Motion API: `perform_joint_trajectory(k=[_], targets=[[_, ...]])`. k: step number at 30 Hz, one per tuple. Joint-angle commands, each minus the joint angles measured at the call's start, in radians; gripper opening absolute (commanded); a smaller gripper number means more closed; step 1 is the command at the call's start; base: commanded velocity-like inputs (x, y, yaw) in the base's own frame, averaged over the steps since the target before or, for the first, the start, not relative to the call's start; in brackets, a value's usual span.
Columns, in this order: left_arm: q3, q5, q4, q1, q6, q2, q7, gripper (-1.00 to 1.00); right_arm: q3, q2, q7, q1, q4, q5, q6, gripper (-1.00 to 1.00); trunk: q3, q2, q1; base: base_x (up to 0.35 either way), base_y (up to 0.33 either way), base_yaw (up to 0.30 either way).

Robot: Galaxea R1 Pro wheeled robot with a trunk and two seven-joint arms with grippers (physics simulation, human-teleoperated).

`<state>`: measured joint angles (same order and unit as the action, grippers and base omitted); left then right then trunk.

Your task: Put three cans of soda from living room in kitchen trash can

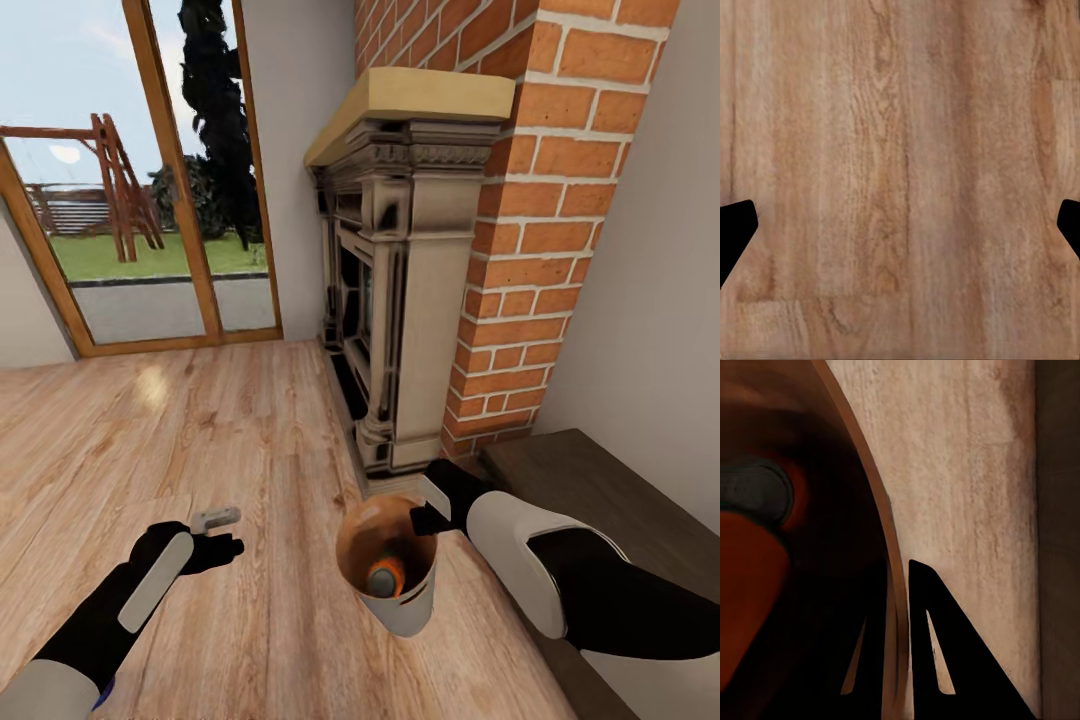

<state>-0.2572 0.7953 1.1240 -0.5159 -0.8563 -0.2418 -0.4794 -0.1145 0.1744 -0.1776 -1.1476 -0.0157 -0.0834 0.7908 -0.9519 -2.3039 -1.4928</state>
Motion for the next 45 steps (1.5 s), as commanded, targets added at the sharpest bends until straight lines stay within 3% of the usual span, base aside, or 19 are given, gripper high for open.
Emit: perform_joint_trajectory(k=[1, 16, 45], targets=[[0.000, 0.000, -0.011, 0.000, 0.001, 0.000, 0.000, 1.00, -0.002, 0.000, 0.003, 0.002, 0.001, -0.001, -0.014, -1.00, 0.000, 0.000, 0.000, 0.000, 0.000, 0.027], [-0.002, -0.004, -0.052, 0.000, 0.040, 0.001, 0.005, 1.00, -0.003, 0.000, 0.003, 0.012, 0.002, -0.001, -0.049, -1.00, -0.001, 0.000, 0.000, 0.000, 0.000, 0.032], [-0.004, -0.006, -0.078, 0.002, 0.043, -0.002, 0.013, 1.00, -0.004, 0.000, 0.003, 0.013, -0.001, 0.000, -0.050, -1.00, -0.027, 0.000, 0.000, 0.000, 0.000, 0.236]])
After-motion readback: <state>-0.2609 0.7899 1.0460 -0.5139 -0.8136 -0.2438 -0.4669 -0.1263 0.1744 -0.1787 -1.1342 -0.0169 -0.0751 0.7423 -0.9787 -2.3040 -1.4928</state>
